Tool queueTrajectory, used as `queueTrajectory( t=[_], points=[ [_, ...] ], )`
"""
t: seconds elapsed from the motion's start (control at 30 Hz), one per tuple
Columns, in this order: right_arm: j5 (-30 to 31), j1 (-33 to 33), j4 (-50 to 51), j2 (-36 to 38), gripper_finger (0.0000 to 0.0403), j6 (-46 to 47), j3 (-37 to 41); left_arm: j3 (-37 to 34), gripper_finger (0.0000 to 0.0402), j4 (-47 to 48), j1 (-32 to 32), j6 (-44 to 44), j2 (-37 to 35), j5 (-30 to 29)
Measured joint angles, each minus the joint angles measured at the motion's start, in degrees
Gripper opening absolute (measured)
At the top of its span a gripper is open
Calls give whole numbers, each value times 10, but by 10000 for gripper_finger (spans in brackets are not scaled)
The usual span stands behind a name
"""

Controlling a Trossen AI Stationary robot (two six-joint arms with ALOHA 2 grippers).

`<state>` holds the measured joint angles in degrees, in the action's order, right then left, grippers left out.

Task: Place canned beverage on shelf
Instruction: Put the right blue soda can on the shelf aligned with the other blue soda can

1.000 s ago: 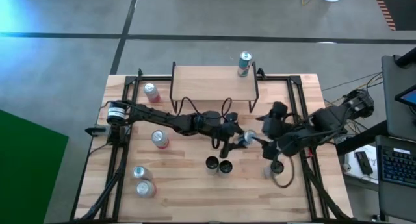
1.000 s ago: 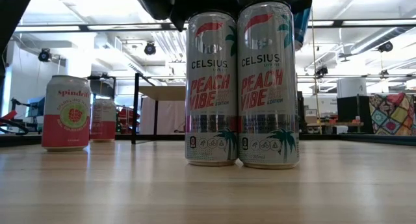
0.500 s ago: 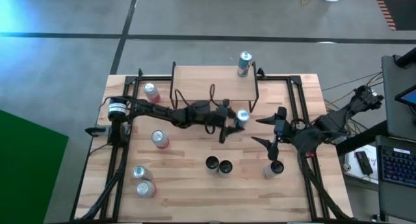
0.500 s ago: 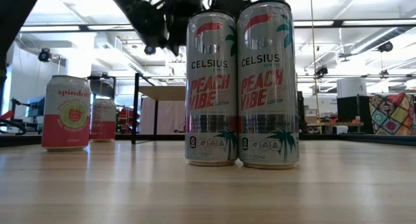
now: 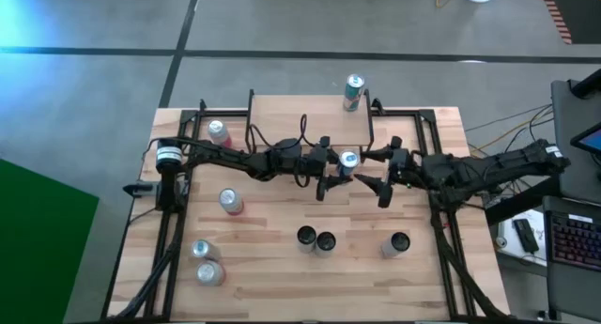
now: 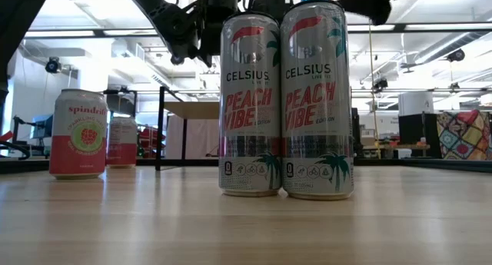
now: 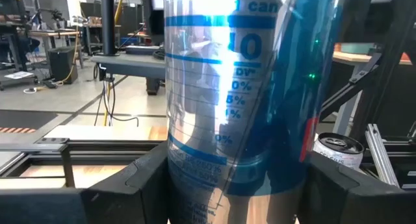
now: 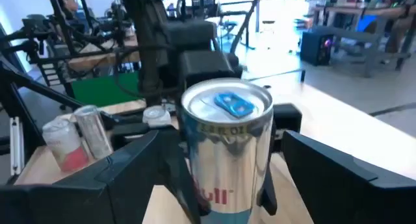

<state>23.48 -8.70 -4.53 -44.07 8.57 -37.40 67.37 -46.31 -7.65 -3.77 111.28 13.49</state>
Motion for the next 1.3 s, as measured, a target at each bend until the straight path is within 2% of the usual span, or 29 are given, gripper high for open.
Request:
queueTrajectory(
  t=[0.33, 0.77, 0.9, 1.1, 1.3],
  points=[
    [-5, 21, -59, -48, 306, -47, -8, 2, 226, -1, 0, 9, -2, -40],
    [-31, 65, -69, -83, 236, -49, -28, 2, 226, -1, -9, 38, -4, -51],
    [-51, 84, -65, -81, 228, -40, -28, 2, 228, -1, -16, 35, -4, -49],
    [-74, 125, -52, -82, 225, -24, -28, 2, 261, 0, -25, 48, -10, -61],
    [-109, 193, 21, -74, 223, -54, -73, -1, 305, 79, -42, 65, -54, -63]
  ],
)
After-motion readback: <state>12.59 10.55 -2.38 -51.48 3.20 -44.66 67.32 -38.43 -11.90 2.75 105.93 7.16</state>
